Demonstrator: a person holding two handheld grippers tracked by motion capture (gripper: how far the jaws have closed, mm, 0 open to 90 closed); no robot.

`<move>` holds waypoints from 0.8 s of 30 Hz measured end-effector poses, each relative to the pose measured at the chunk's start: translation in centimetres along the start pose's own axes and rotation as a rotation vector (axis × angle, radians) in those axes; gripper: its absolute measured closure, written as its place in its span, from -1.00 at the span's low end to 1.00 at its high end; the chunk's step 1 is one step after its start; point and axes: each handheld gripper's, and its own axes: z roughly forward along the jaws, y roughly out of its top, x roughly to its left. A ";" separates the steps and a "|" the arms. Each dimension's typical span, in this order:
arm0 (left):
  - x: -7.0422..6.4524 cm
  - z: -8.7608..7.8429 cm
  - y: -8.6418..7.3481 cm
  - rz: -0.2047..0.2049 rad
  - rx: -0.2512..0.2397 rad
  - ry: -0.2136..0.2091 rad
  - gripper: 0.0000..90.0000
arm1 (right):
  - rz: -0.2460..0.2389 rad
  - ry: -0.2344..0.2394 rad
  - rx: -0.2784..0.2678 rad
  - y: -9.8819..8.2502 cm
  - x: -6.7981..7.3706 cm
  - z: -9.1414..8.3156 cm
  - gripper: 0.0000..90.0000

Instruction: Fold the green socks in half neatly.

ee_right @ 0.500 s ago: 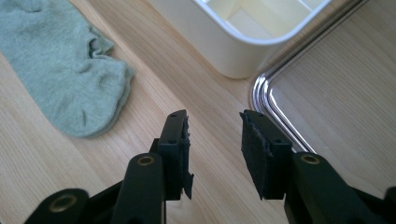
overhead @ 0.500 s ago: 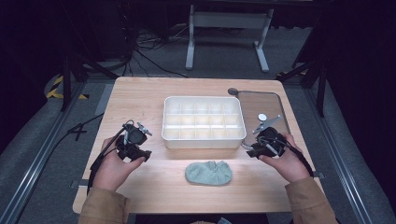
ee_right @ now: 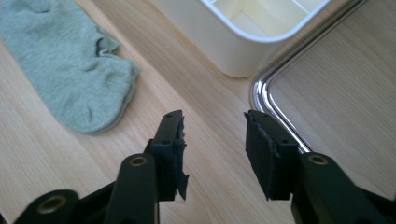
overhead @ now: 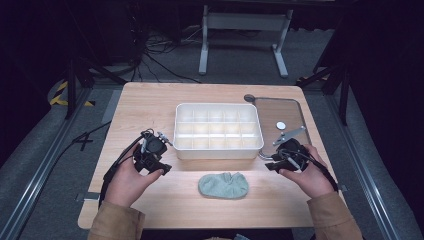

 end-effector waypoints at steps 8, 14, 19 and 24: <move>-2.1 0.2 1.5 0.073 0.025 -0.077 0.33 | -0.037 0.117 0.014 -0.2 1.5 0.3 0.72; -3.0 0.9 2.1 0.100 0.031 -0.152 0.32 | -0.051 0.129 0.032 -0.1 2.3 0.5 0.81; -4.2 1.9 2.6 0.136 0.107 -0.141 0.27 | -0.075 0.162 0.045 0.3 3.4 1.1 0.82; -4.9 2.5 2.8 0.136 0.108 -0.142 0.23 | -0.103 0.179 0.065 0.6 4.3 1.7 0.87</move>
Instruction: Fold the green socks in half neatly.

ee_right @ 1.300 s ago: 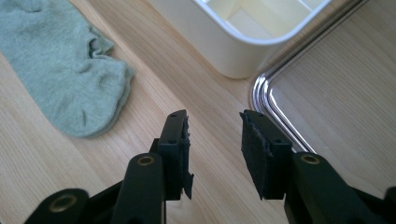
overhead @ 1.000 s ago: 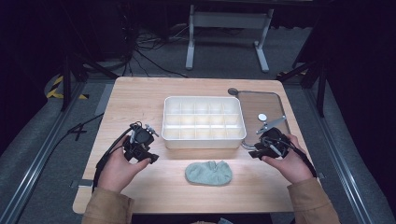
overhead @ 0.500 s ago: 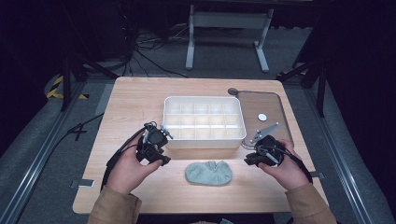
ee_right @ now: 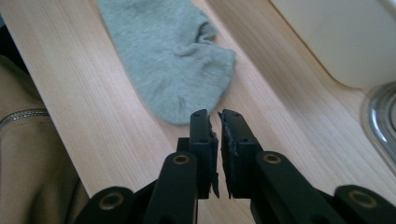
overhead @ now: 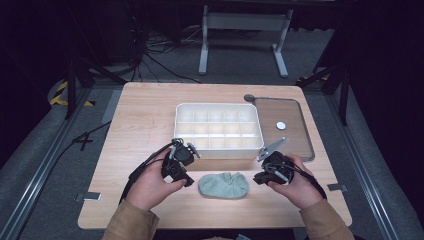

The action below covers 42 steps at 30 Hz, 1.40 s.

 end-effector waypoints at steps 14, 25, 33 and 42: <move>-0.2 2.4 0.1 -0.061 -0.038 -0.043 0.31 | -0.057 0.042 0.084 1.7 2.1 3.7 0.97; -0.2 3.8 0.2 -0.029 -0.037 -0.032 0.32 | -0.024 0.019 0.106 1.4 1.8 6.0 0.98; 0.1 4.8 -0.2 -0.102 -0.099 -0.082 0.30 | -0.039 0.014 0.104 1.4 1.8 6.0 0.98; 0.2 6.4 -0.1 -0.207 -0.104 -0.083 0.23 | -0.038 0.017 0.103 1.3 1.8 6.0 0.98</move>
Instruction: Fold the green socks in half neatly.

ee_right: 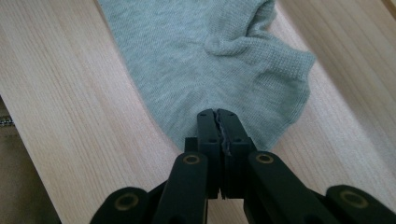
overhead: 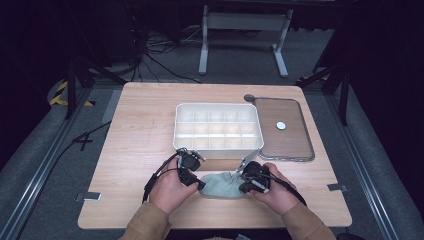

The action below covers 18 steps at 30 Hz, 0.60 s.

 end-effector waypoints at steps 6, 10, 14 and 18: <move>-0.3 1.0 0.0 -0.010 0.052 0.033 0.26 | 0.002 0.005 -0.002 0.0 0.0 0.0 0.98; -0.7 1.0 0.1 -0.005 0.058 0.047 0.38 | 0.000 0.000 0.000 0.0 0.0 0.0 0.98; -0.9 1.2 0.2 -0.010 0.054 0.027 0.52 | -0.001 0.000 0.001 0.0 0.0 0.0 0.98; -0.8 1.2 0.0 -0.033 0.049 -0.010 0.77 | -0.001 0.000 0.001 0.0 0.0 0.0 0.98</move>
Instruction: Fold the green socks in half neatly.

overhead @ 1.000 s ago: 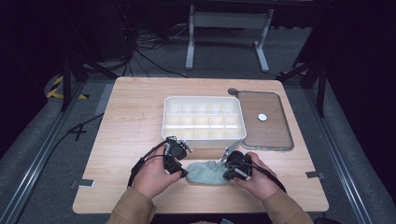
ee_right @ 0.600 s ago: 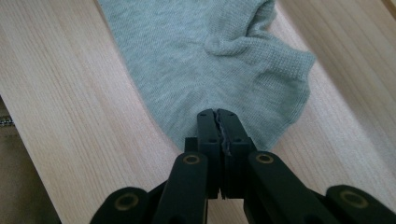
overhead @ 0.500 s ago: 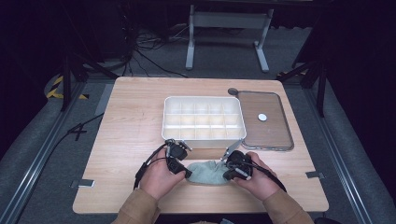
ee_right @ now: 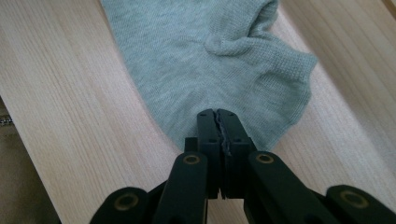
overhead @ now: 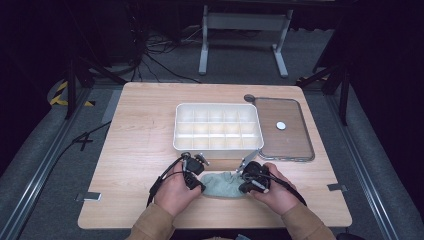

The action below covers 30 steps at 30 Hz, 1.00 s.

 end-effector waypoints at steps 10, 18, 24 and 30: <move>-0.2 -1.7 -0.1 0.017 -0.044 -0.007 0.98 | 0.002 0.007 -0.006 -0.1 -0.1 0.0 0.98; -0.3 -1.4 0.2 0.018 -0.029 -0.010 0.98 | 0.006 0.015 -0.019 -0.3 -0.1 0.0 0.98; 0.1 0.0 0.5 -0.019 0.019 -0.004 0.48 | 0.001 0.015 -0.027 -0.5 -0.3 0.0 0.98; -0.2 0.2 0.4 -0.022 0.027 -0.018 0.76 | 0.009 0.014 -0.028 -0.4 -0.1 0.0 0.98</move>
